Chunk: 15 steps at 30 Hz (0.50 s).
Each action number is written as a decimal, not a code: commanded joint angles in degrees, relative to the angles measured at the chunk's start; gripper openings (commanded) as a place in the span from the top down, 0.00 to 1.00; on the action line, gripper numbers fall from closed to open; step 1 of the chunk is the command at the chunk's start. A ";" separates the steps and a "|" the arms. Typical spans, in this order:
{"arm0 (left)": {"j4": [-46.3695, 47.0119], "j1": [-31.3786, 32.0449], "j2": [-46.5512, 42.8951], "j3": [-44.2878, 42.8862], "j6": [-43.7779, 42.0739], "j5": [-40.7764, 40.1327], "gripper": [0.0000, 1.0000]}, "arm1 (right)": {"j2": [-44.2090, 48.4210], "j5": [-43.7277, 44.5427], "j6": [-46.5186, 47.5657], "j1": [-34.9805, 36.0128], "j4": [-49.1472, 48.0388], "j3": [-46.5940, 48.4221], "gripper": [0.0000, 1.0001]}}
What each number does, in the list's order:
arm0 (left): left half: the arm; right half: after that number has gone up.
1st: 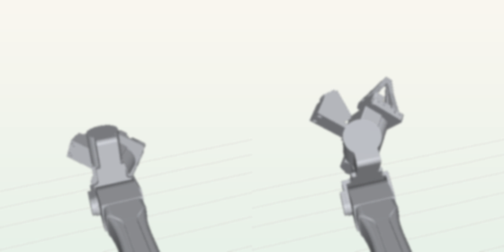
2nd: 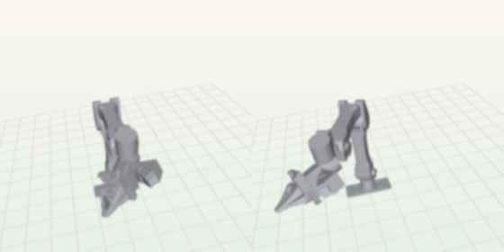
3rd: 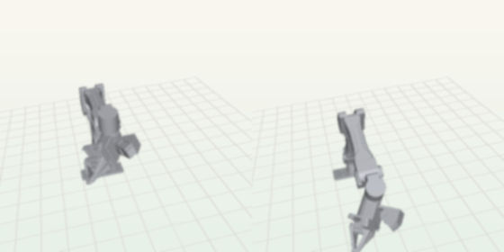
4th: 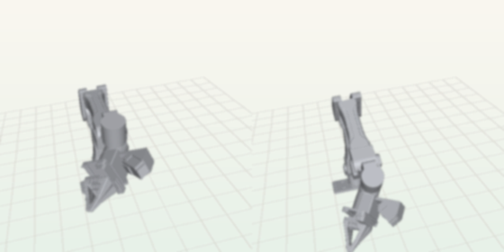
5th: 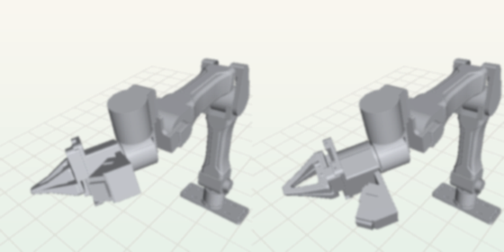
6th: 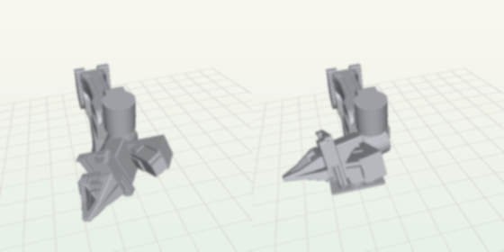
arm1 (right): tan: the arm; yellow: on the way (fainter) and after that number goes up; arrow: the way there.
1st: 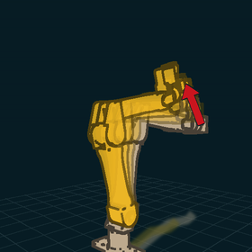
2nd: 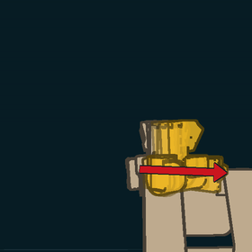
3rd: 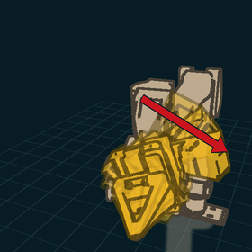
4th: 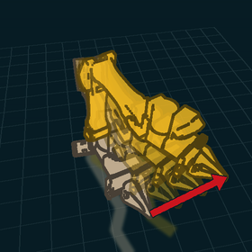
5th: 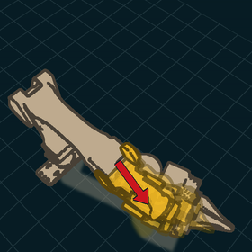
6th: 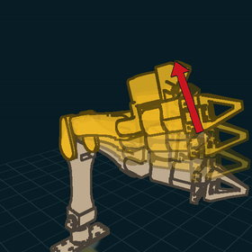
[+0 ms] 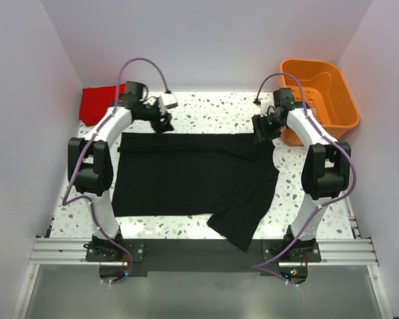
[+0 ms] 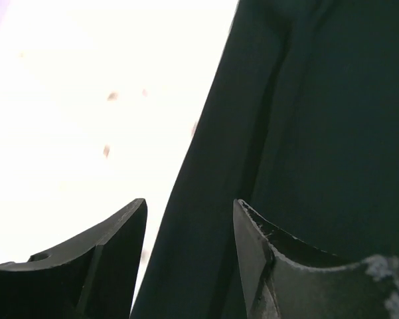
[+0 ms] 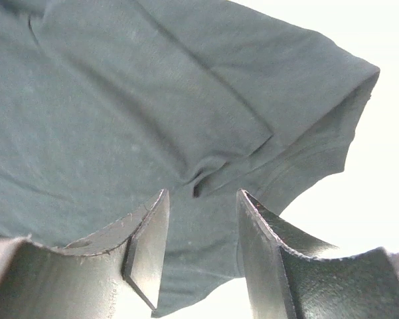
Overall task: Fold and stack the t-shirts
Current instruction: Fold the tshirt
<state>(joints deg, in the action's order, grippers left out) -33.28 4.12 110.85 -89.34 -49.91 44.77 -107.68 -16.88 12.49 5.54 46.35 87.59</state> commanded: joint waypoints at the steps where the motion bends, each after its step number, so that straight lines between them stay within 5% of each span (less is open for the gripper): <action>1: 12.61 8.33 3.82 -4.25 20.08 1.46 0.39 | -2.27 -2.98 -4.31 -1.15 0.85 4.07 0.52; 7: 20.26 16.26 15.79 -15.94 42.40 1.28 0.34 | -8.42 -3.85 -5.55 -2.11 0.85 8.64 0.51; 15: 26.59 20.31 22.91 -17.27 51.30 0.40 0.35 | -12.47 -1.84 -5.37 -2.64 0.94 8.74 0.54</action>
<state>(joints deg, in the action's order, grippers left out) -11.99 23.55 132.33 -103.66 -6.35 44.69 -120.16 -19.00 7.88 3.55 46.65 94.91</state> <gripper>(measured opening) 0.657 0.473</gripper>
